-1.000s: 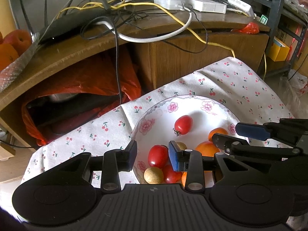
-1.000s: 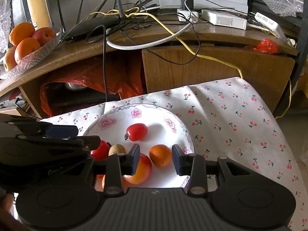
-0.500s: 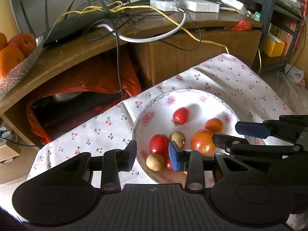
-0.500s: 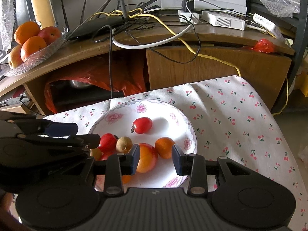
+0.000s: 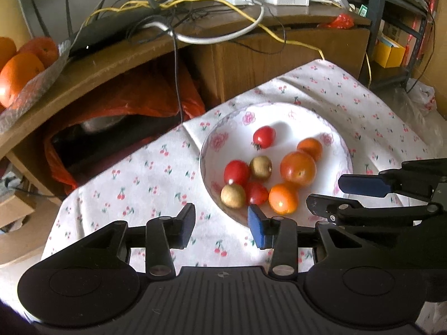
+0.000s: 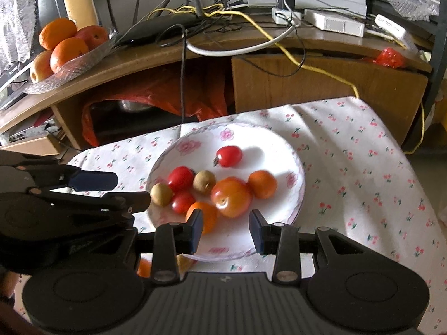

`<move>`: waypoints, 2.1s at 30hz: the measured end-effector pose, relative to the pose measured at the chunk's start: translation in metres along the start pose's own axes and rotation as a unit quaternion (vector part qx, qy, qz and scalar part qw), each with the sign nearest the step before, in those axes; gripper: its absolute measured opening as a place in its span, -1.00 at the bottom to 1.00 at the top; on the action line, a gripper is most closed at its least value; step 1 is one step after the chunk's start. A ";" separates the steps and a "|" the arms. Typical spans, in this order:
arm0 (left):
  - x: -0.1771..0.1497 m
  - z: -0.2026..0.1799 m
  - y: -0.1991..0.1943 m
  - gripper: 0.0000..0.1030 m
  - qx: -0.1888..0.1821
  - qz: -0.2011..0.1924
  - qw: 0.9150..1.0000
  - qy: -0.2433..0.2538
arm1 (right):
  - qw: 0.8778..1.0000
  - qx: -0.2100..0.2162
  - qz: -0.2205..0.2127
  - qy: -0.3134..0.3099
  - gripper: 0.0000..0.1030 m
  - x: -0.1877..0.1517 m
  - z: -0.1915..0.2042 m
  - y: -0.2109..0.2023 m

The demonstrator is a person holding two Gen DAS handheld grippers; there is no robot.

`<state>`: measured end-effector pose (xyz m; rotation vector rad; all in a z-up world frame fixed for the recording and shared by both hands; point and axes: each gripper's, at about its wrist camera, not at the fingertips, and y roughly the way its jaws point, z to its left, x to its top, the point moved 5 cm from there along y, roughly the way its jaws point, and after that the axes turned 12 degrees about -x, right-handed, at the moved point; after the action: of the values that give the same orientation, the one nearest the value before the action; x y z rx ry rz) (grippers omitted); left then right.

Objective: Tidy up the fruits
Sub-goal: 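Grasp the last tangerine with the left tool while the right tool grasps the small potato, then carry the tangerine in the left tool while the right tool carries the potato toward the bowl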

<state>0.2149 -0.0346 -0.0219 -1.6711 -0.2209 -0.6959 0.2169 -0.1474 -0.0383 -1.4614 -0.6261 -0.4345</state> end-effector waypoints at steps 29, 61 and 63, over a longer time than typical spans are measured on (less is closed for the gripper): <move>-0.054 -0.007 0.038 -0.22 -0.071 0.080 0.994 -0.002 | 0.998 0.022 0.053 0.010 -0.30 -0.024 0.014 0.002; -0.071 0.024 0.020 -0.18 -0.076 0.078 0.994 -0.018 | 0.994 0.002 0.099 0.037 -0.49 -0.028 0.049 0.035; -0.071 0.023 0.018 -0.18 -0.078 0.077 0.994 -0.019 | 0.995 0.003 0.099 0.024 -0.50 -0.031 0.045 0.030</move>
<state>0.1747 -0.0005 -0.0776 -1.8295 -0.0648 -0.5781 0.2057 -0.1034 -0.0810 -1.4859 -0.4384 -0.3105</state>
